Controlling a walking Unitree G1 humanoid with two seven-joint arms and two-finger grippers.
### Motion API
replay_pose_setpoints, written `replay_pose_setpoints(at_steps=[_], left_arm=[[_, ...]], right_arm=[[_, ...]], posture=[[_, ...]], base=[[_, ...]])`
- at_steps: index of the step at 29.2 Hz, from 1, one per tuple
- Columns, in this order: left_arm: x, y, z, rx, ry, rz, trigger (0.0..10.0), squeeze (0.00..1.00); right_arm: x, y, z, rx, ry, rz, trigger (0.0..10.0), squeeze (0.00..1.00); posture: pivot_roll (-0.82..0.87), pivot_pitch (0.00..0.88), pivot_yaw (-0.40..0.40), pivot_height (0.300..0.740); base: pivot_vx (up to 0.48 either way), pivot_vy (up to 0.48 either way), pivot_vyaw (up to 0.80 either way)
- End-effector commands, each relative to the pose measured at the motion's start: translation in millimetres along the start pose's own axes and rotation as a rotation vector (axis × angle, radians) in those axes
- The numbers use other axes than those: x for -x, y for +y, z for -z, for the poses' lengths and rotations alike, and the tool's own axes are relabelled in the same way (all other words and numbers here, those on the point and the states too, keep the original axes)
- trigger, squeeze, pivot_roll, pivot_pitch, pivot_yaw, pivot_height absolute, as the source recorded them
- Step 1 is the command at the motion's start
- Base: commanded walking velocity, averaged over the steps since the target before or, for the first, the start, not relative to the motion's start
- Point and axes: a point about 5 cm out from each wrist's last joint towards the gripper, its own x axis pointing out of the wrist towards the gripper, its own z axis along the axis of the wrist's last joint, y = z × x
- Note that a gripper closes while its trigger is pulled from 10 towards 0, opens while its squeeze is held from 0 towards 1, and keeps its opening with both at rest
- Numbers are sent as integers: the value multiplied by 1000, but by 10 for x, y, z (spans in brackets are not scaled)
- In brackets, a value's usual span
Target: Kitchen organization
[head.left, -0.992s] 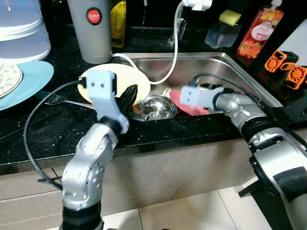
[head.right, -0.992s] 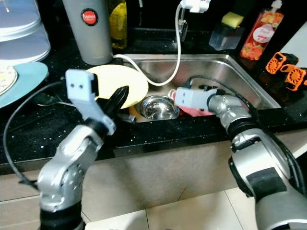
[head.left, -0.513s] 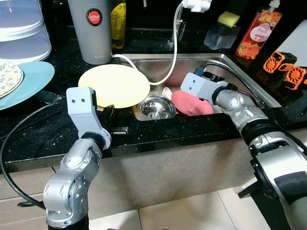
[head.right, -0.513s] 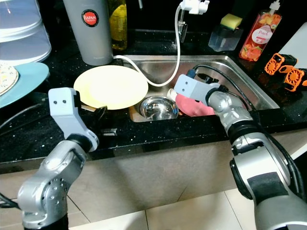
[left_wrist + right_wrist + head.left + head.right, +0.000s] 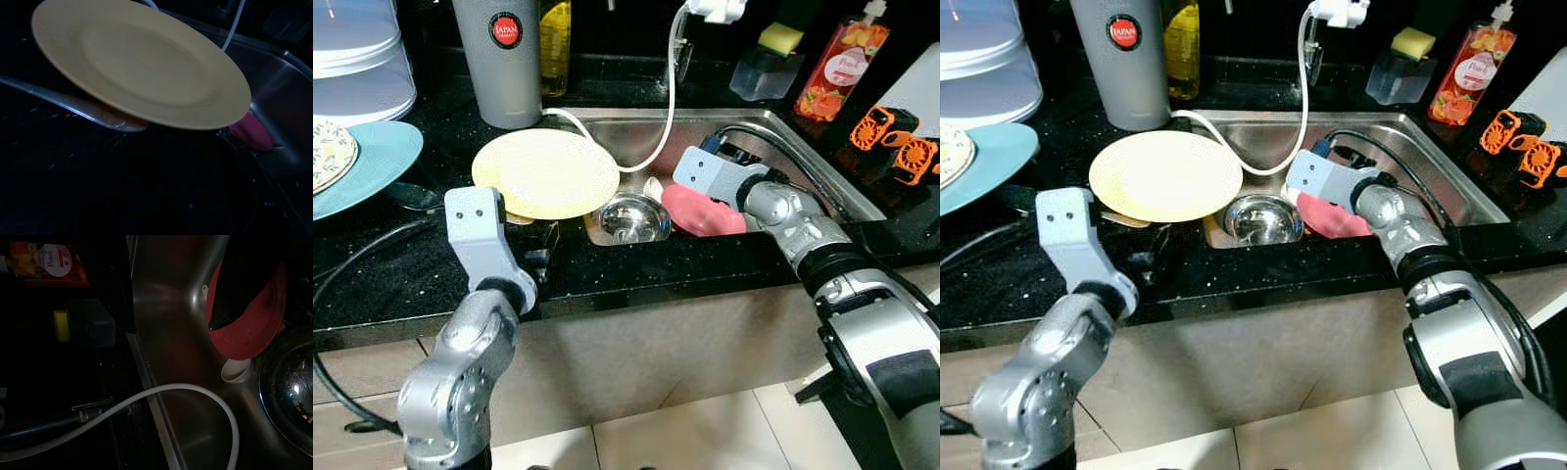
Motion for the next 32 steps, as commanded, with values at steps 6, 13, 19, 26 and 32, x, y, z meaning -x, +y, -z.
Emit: replay_pose_setpoints(at_steps=[6,13,19,26,32], left_arm=[[-116,-316,121,491,-3,134,10000,0],[-216,-225,148,721,-19,64,10000,0],[-358,-106,41,821,-47,-10,10000,0],[-388,-160,-29,731,-42,-12,10000,0],[-238,-150,76,468,3,-6,10000,0]], right_arm=[[32,-13,43,-8,1,13,10000,0],[50,-56,64,-2,1,22,10000,0],[54,-83,61,2,-1,27,10000,0],[41,-94,16,5,-16,30,10000,0],[51,-94,25,5,-19,38,10000,0]], posture=[[165,20,-129,740],[152,19,-130,740],[152,23,-135,740],[151,26,-135,740],[159,22,-124,740]], base=[[0,0,0],[0,0,0],[0,0,0],[0,0,0],[0,0,0]])
